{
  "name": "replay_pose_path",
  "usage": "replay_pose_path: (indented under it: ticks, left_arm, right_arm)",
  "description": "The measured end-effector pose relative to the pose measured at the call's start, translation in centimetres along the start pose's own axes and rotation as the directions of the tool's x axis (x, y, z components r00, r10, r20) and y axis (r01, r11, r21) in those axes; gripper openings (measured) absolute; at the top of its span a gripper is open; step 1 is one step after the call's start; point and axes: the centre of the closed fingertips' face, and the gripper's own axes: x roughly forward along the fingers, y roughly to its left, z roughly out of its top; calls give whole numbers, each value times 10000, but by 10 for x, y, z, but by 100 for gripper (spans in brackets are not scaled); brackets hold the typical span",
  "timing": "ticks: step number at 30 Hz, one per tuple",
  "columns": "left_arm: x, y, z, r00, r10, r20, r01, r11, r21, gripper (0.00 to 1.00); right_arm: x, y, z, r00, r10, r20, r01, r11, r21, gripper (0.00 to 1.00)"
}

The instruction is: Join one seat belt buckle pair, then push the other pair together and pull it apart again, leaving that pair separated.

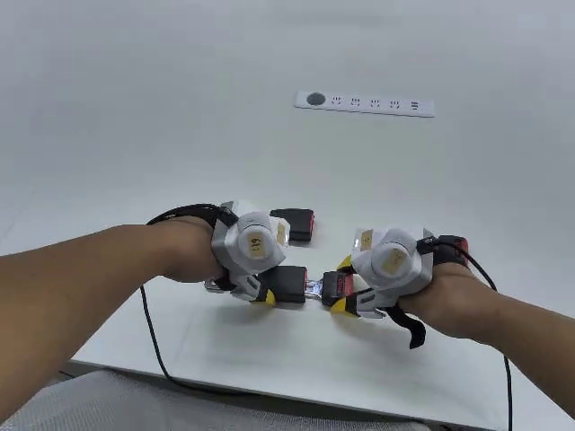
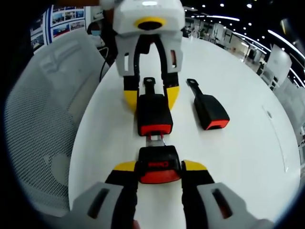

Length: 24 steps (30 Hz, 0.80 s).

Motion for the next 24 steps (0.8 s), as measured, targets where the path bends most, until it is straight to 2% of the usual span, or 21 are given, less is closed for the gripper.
replay_pose_path:
  ticks: [11,16,24]
  left_arm:
    - [0,0,0,10000,40,-42,-40,10000,5,33]
    - [0,0,0,10000,4,-42,-3,10000,50,32]
    - [0,0,0,10000,32,-40,-32,10000,8,32]
  right_arm:
    - [0,0,1,10000,59,45,-58,9998,-210,35]
    - [1,-1,2,9999,144,-33,-146,9984,-539,35]
    - [3,-2,5,9998,195,-102,-200,9986,-489,34]
